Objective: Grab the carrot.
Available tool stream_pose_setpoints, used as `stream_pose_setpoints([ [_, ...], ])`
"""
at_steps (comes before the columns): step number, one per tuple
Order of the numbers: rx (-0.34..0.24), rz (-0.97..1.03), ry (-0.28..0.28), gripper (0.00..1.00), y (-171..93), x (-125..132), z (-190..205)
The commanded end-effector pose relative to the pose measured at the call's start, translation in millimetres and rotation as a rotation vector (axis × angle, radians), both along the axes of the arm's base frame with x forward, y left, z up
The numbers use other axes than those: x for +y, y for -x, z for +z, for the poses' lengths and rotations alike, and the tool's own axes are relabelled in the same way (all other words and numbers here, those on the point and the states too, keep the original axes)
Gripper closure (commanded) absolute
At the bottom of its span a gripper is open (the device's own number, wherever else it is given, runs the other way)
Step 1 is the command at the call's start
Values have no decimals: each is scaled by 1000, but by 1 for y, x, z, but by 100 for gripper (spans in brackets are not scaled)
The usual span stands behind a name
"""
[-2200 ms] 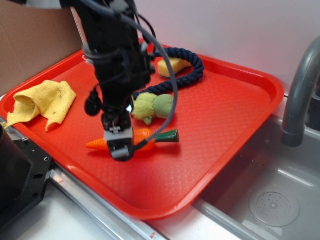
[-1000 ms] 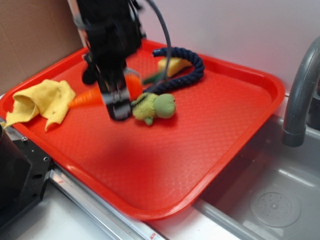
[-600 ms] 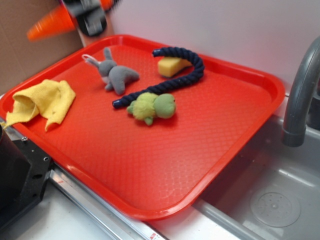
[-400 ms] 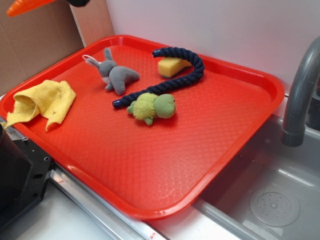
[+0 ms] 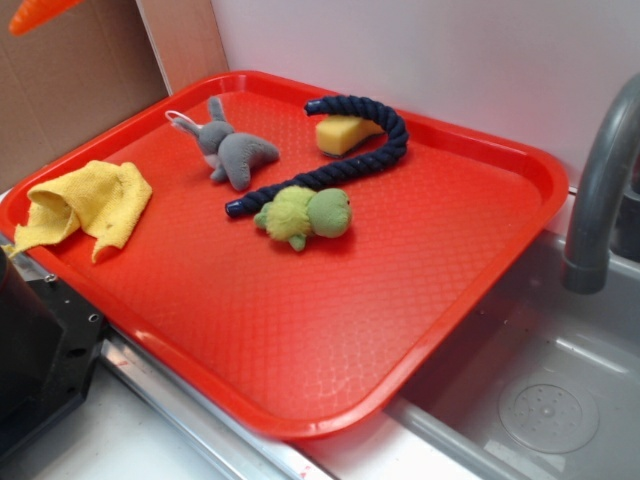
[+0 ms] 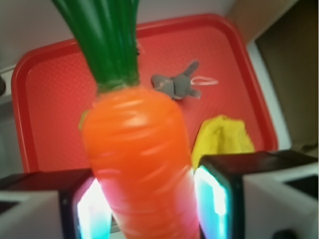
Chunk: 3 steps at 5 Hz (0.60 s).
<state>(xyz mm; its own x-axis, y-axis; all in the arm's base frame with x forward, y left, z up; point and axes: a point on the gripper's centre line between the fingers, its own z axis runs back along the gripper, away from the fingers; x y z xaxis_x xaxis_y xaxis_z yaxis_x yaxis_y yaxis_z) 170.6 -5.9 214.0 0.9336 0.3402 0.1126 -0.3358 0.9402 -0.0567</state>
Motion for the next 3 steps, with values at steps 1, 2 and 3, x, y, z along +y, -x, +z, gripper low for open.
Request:
stream_pose_setpoints([
  [1,65,183,31,100,1,20,-30],
  [2,110,130,-4,100,-8,12,-46],
  [3,154,72,-28,100,-11,0,-64],
])
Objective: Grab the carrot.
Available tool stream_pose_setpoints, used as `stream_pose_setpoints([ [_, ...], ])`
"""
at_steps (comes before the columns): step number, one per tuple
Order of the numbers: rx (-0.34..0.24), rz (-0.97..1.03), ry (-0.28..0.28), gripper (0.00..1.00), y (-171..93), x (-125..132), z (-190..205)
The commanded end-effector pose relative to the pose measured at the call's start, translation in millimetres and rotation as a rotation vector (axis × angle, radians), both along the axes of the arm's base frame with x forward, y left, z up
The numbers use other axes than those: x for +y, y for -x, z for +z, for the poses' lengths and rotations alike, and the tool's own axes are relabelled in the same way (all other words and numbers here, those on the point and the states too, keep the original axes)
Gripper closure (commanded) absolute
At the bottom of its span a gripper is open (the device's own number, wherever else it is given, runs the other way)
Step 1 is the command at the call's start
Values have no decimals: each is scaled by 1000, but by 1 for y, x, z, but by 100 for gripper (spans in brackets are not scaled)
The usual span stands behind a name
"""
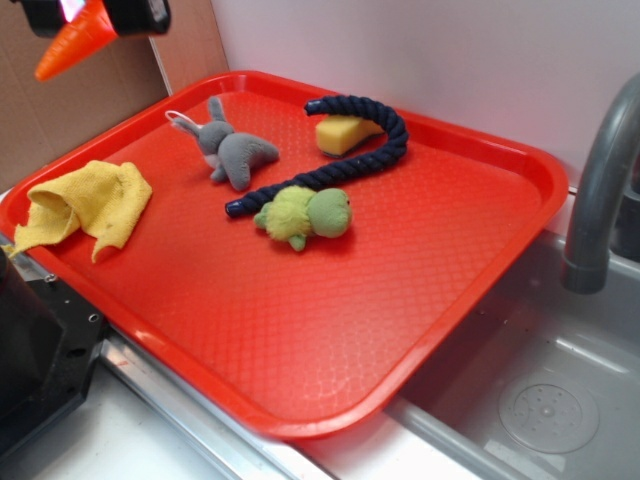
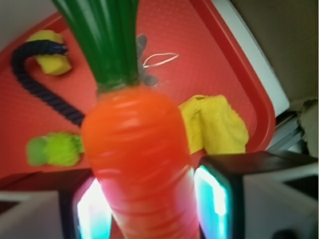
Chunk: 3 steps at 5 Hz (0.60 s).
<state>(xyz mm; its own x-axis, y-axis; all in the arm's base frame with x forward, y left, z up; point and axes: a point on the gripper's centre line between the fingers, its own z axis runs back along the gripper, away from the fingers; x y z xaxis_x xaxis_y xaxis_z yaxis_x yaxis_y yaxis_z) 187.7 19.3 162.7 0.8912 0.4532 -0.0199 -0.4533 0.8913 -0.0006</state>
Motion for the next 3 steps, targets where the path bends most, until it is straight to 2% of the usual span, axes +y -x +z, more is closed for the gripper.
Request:
stream_pose_setpoints([
  [1,-3,-106,-19,100,7,-34,-15],
  [3,17,-196,-26,100,14,-42,-24],
])
